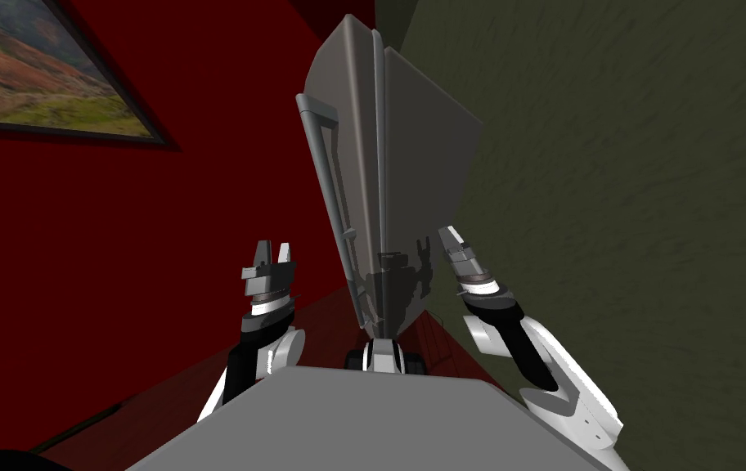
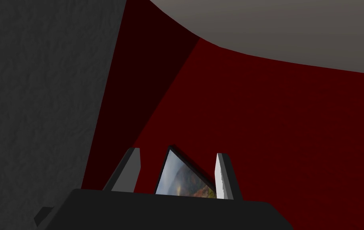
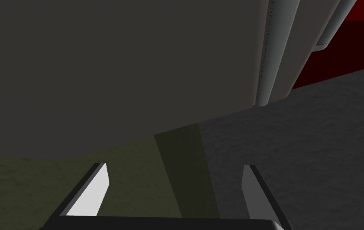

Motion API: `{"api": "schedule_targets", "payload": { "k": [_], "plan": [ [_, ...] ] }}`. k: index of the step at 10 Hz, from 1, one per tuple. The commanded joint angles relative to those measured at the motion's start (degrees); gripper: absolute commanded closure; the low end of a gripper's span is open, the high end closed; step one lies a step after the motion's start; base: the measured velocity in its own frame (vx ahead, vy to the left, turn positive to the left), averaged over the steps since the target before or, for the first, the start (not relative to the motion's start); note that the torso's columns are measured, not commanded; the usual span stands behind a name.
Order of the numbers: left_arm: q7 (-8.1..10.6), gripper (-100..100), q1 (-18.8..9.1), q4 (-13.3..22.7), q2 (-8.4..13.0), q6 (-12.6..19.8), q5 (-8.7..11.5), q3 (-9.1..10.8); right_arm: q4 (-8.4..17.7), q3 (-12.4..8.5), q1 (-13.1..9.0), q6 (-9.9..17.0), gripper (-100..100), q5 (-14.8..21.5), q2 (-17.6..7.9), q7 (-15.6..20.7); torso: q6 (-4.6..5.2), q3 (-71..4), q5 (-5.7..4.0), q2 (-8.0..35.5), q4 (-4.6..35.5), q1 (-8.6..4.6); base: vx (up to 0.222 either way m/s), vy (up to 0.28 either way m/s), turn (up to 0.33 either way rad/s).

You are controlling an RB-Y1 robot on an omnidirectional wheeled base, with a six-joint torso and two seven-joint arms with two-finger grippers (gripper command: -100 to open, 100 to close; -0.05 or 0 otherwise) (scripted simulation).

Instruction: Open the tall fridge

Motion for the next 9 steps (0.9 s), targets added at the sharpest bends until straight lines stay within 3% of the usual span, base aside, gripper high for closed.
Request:
{"api": "schedule_targets", "payload": {
  "k": [1,3,9],
  "plan": [
    [0.0,0,0.0,0.0,0.0,0.0,0.0,0.0,0.0,0.0,0.0,0.0,-100,0.0,0.0,-0.01,0.02,0.01,0.02,0.01,0.0,0.08,0.0,0.006,-0.017],
    [0.0,0,0.0,0.0,0.0,0.0,0.0,0.0,0.0,0.0,0.0,0.0,-100,0.0,0.0,-0.01,0.0,0.01,0.02,0.01,0.0,0.06,0.0,-0.001,0.003],
    [0.0,0,0.0,0.0,0.0,0.0,0.0,0.0,0.96,0.99,-1.28,1.06,-100,3.62,3.28,9.41,0.01,0.01,0.02,0.01,0.0,0.07,-0.013,0.014,0.031]
  ]
}}
